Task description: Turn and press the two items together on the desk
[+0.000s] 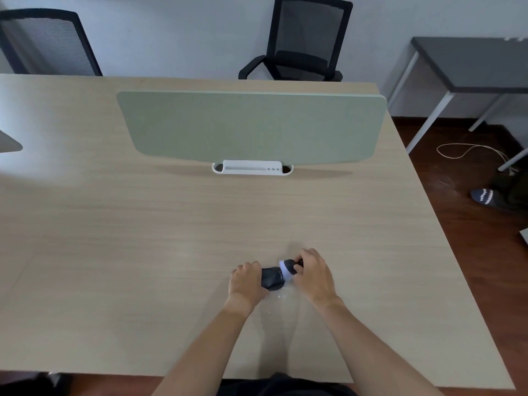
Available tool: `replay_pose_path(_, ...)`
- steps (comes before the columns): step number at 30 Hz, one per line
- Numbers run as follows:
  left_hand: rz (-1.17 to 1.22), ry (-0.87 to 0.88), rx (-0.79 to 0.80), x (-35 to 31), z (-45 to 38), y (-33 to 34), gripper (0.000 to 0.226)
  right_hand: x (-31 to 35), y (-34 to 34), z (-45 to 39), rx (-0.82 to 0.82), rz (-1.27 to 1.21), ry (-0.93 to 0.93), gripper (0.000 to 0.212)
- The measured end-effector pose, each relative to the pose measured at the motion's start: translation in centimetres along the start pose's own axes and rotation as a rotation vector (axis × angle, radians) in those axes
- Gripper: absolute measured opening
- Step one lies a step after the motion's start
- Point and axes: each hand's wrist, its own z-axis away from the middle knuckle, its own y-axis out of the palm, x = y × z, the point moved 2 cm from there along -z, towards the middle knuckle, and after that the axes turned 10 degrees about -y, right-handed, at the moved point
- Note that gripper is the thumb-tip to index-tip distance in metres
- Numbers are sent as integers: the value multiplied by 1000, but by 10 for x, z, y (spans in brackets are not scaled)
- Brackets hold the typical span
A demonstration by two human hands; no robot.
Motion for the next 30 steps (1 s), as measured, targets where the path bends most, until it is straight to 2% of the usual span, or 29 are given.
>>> replay_pose_path(2, -11, -5, -4, -1, 0, 0, 39, 2, -2, -1, 6, -86, -20, 4)
replay_pose_path(5, -1, -12, -20, -1, 0, -1, 29, 4, 5, 2, 152, -189, -42, 4)
replay_pose_path(7, 16, -15, -18, -1, 1, -2, 28, 1, 9, 4, 204, -170, -38, 8)
replay_pose_path(9, 37, -26, -5, -1, 1, -3, 33, -1, 7, 5, 171, -115, -31, 12)
replay_pose_path(12, 47, -51, 19, 1, 0, -2, 43, -9, -1, 7, 50, -65, 26, 6)
replay_pose_path(15, 32, -62, 25, 1, -1, -2, 46, -12, -4, 6, -36, -126, 54, 13)
replay_pose_path(17, 21, -63, 12, 1, -1, -3, 42, -8, 1, 4, 5, -203, 23, 15)
replay_pose_path(19, 19, -56, 3, 0, 0, -4, 30, -2, 10, 4, 119, -242, 4, 15)
replay_pose_path(21, 24, -53, 11, 0, 0, -4, 27, 0, 15, 3, 201, -197, -36, 14)
replay_pose_path(26, 24, -71, 44, 2, -1, -3, 40, -8, 1, -5, 89, 17, -34, 9)
replay_pose_path(28, 19, -63, 44, 3, -2, -2, 39, -12, -7, -7, 47, -5, 3, 9)
replay_pose_path(30, 9, -49, 45, 4, -2, -1, 38, -10, -10, -7, 4, -147, 78, 10)
